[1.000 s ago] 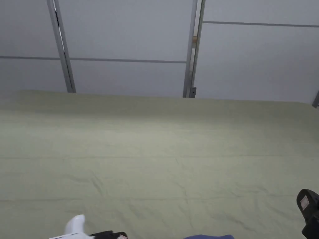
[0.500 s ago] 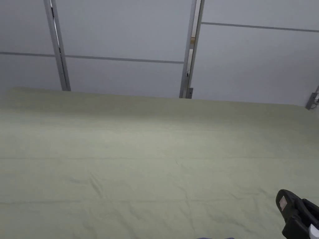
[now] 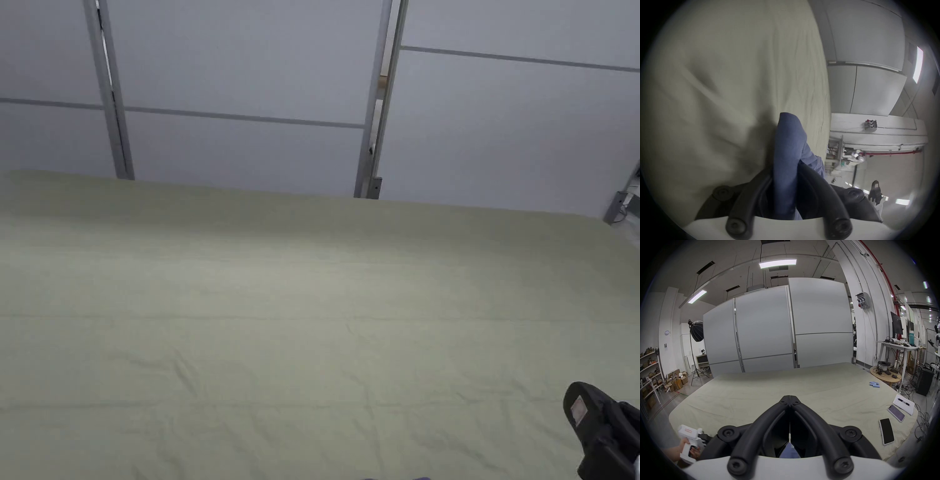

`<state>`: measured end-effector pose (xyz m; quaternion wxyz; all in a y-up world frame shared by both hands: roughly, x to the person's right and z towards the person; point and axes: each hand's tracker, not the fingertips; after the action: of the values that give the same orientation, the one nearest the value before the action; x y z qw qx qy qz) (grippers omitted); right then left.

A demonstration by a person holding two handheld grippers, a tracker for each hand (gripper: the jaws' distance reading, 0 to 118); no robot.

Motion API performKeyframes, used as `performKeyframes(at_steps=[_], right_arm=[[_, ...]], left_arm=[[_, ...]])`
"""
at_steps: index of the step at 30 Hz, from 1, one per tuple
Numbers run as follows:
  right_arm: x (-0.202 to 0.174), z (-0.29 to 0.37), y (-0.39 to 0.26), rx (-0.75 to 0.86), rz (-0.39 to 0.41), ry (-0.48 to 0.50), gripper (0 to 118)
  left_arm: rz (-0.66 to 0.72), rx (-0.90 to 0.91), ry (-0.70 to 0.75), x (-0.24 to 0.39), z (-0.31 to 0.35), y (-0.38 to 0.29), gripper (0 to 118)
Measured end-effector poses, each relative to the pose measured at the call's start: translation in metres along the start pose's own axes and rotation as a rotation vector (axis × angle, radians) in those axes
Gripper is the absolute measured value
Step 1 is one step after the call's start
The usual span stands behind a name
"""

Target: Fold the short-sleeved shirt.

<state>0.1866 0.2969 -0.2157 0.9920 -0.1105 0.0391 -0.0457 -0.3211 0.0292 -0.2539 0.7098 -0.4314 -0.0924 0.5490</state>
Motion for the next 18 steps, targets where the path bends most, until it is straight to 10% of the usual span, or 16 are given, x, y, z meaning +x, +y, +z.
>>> performKeyframes(at_steps=[9,18], right_arm=[[-0.002,-0.001,-0.007,0.011,-0.062,0.015,2],[-0.001,0.011,-0.004,0.017,-0.071,0.018,2]], left_arm=[[-0.104,0.149,0.276,0.041,0.101,0.016,9],[-0.506,-0.009,0.295,0.174,-0.031,-0.050,9]])
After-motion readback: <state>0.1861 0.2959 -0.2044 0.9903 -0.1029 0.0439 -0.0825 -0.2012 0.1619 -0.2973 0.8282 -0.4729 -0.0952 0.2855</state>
